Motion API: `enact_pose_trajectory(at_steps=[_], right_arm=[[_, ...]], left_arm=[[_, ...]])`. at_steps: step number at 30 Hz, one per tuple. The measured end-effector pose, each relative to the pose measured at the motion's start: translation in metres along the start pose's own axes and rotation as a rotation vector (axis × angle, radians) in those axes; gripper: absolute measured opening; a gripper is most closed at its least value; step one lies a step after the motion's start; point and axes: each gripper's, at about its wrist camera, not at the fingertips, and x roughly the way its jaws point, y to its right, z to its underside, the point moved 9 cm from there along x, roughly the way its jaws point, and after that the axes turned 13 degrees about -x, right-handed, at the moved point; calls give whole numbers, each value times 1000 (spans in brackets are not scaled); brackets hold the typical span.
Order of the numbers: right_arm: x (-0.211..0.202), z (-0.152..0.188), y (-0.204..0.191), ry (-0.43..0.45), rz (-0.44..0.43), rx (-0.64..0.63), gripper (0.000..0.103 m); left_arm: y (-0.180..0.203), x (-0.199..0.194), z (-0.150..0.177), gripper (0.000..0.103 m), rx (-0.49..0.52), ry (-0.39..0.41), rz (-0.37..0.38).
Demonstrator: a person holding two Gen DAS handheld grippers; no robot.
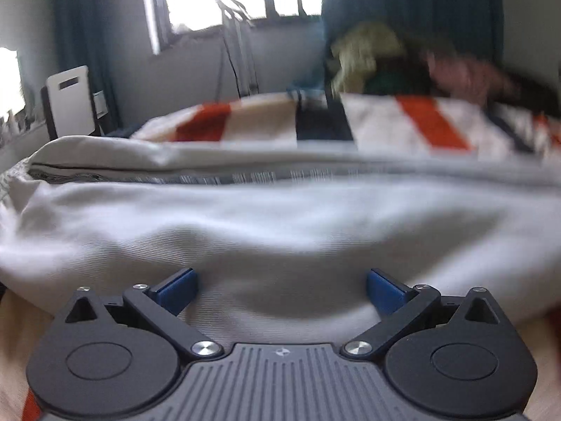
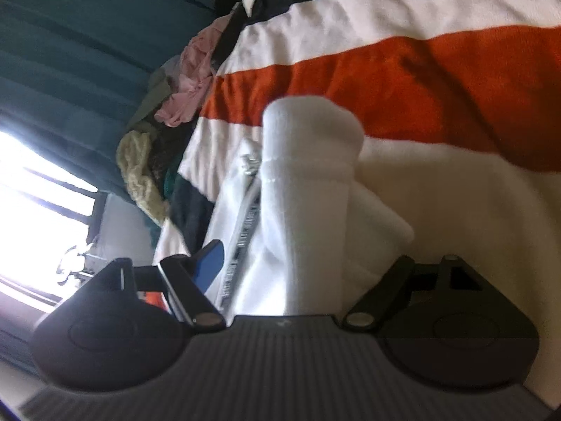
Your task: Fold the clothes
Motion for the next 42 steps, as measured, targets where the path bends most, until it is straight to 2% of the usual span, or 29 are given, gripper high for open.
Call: enact_pose_trajectory(at_steps=[3,5,7,8,10,13,16,20,22,25,28,30,31,32,34,37,42], right_arm=[[-10,-9,-21,36,-161,-31,81],[-12,-13,-33,64,-217,-92,82],[-9,-12,-36,70,-214,-123,85],[-4,-9,-34,57,-186,-133,85],[13,-5,-25,3,-112,-124,85],[26,3,-5,-60,-62,-75,82],[25,1,-9,-75,-53,-72,85],[12,-6,-28,-23,-175,-64,85],[9,-6,-31,-16,-192,-76,85],[17,0,-17,-75,-123,-50,83],[17,2,-8,-86,-82,-20,73],[14,2,-11,-82,-58,-60,58],[13,2,-13,-81,-45,-82,42],[12,1,-16,-83,-28,-126,33],[11,-1,-20,-81,-10,-191,28],[3,-10,-25,-38,-52,-187,20],[-23,-19,-70,66,-80,-342,15]], left_arm=[[4,8,10,103,47,-35,-29],[2,6,10,103,44,-38,-26],[0,3,9,103,44,-40,-27],[0,3,8,103,44,-41,-27],[-1,4,6,103,45,-41,-25],[-2,5,6,103,47,-40,-25],[-2,5,6,103,50,-40,-25],[-2,7,6,103,56,-37,-26],[-2,6,6,103,55,-36,-23],[-2,6,6,103,55,-30,-15],[-3,6,4,103,45,-25,-8],[-3,6,4,103,35,-30,0],[-3,6,4,103,32,-31,1],[-4,7,4,103,28,-33,1],[-4,6,5,103,19,-31,-1],[-3,5,6,103,21,-31,-1],[-5,3,1,103,-20,-46,30]])
